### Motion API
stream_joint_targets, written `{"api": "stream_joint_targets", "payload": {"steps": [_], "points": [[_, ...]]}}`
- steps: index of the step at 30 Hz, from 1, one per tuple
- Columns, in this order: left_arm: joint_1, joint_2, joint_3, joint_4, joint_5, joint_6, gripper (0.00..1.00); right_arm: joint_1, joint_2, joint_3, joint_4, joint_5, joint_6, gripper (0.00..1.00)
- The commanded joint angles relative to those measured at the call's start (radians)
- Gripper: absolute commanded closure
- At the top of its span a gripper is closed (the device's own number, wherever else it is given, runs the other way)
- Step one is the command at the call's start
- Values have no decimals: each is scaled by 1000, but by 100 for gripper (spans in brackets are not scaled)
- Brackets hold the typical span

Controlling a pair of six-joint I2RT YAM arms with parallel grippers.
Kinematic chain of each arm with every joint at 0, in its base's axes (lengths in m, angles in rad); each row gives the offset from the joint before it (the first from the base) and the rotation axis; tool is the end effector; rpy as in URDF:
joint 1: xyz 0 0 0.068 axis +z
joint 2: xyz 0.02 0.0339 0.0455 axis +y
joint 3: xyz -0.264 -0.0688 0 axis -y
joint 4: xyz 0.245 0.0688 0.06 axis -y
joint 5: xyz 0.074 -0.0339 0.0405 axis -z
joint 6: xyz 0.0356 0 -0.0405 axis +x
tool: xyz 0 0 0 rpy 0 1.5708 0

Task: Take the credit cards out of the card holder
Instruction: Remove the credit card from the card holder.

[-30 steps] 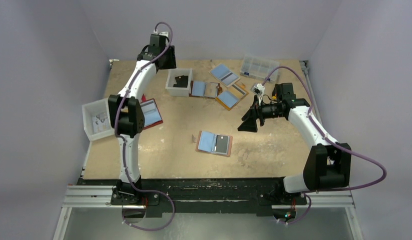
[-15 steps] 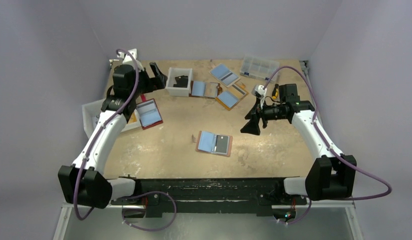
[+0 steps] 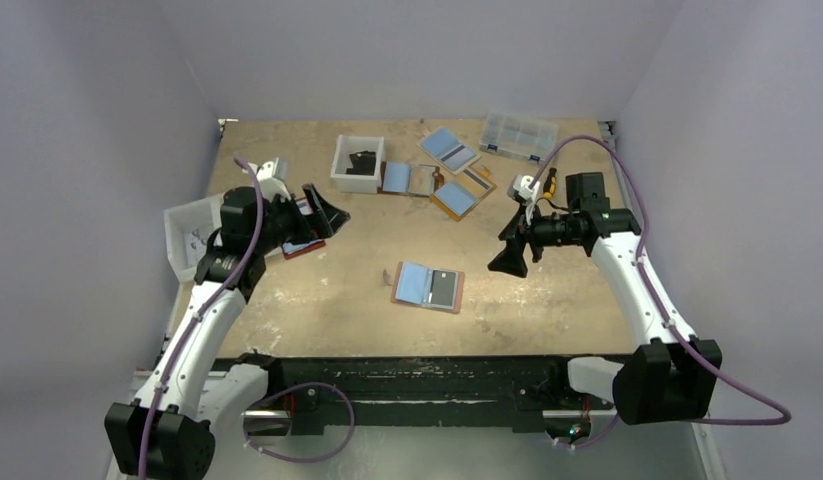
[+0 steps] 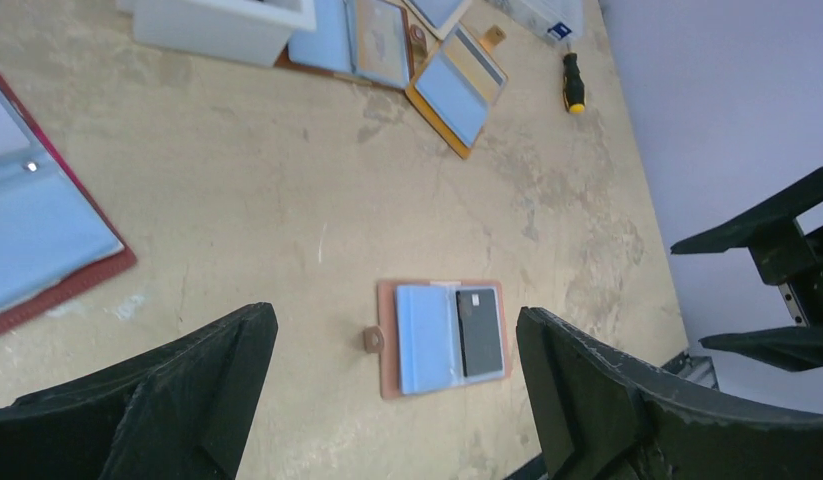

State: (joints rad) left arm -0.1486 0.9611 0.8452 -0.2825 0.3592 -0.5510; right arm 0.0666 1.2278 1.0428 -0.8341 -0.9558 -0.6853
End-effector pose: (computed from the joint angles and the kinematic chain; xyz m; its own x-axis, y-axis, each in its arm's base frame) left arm 0.2138 -0.0447 0.3196 -0.5672 -0.4107 -0.7139 0.1902 0.7780 -0.5987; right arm 0.2302 0.0445 0.2955 -0.3633 -0.3902 -0.8460 -0.8983 0.3878 0.2068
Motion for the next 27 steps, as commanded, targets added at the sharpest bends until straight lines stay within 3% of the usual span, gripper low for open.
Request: {"api": "stream_joint_targets", "payload": {"steps": [1, 9, 27], "points": [[3, -90, -77, -3, 61, -85, 2, -16, -59, -3, -36, 17, -26, 8], [3, -173, -149, -35, 3, -168, 1, -63, -91, -7, -71, 14, -41, 7], [3, -134, -147, -145, 138, -71, 2, -203, -26, 46, -168, 34, -93, 7]]}}
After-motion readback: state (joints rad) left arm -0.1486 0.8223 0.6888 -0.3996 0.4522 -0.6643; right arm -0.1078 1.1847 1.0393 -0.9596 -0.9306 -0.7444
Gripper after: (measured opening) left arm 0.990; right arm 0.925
